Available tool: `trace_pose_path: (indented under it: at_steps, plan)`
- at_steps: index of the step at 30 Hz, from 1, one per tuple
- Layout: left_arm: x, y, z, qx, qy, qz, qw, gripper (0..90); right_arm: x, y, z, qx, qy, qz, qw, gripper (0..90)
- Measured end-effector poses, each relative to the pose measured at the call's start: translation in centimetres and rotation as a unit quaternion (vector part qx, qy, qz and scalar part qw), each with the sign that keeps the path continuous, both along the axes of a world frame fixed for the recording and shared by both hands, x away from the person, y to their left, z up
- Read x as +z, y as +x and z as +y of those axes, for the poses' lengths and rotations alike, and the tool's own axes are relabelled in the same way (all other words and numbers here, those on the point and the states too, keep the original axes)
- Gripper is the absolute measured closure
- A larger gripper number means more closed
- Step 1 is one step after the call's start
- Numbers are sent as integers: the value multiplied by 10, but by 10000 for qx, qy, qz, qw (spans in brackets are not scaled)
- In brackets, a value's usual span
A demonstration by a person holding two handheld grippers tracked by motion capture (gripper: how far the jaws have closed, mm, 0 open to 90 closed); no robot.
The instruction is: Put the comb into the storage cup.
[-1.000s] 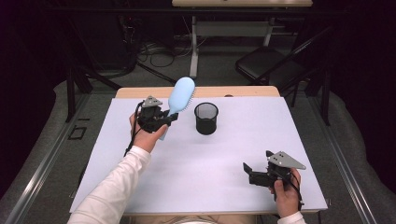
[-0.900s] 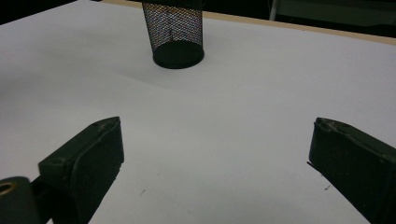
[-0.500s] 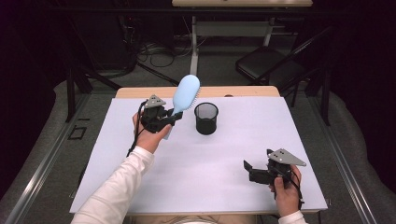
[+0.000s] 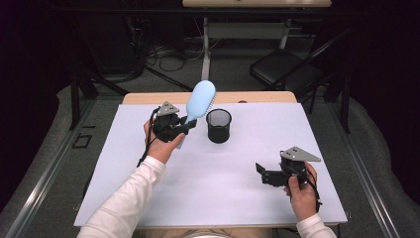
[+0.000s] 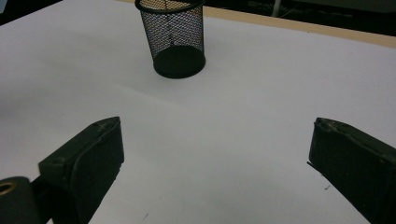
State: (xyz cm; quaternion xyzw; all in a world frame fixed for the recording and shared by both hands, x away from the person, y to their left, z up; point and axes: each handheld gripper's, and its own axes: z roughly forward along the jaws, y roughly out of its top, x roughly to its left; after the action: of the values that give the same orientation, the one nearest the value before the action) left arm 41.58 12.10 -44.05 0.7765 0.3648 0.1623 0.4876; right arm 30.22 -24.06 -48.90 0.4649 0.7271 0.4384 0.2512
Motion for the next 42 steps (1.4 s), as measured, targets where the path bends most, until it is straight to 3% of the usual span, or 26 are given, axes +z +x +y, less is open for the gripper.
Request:
trace_pose_path:
  at_steps: [4, 12, 16, 42]
  plan:
    - [-1, 0, -1, 2, -5, -2, 10000, 696, 7, 7, 1, 37, -72, 49, 10000, 28]
    - [-2, 0, -4, -25, -4, -3, 10000, 695, 20, 24, 0, 24, 71, 240, 9997, 29]
    - [-2, 0, -5, -26, -15, -1, 10000, 695, 26, 33, 2, 23, 30, 318, 9995, 28]
    - [-2, -3, -8, -27, -125, -103, 9999, 696, 55, 65, 22, 299, -53, 508, 9983, 28]
